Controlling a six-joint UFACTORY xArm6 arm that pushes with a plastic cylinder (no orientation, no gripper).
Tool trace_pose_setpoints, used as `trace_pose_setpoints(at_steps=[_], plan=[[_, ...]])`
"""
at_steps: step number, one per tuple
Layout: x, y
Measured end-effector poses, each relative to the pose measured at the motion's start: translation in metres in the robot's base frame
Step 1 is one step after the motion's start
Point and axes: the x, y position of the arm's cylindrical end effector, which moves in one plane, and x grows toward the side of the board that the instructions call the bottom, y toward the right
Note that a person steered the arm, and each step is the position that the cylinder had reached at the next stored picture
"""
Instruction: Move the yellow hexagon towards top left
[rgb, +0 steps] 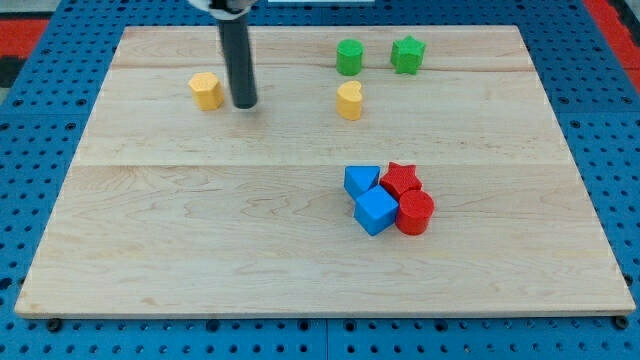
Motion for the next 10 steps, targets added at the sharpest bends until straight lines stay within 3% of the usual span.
trace_pose_setpoints(at_steps=[1, 4, 7, 8, 9, 10], plan=[[-0.006, -0.04], [-0.004, -0.079], [-0.064, -0.079], [-0.068, -0.075], [-0.022, -0.046], [0.022, 0.029]])
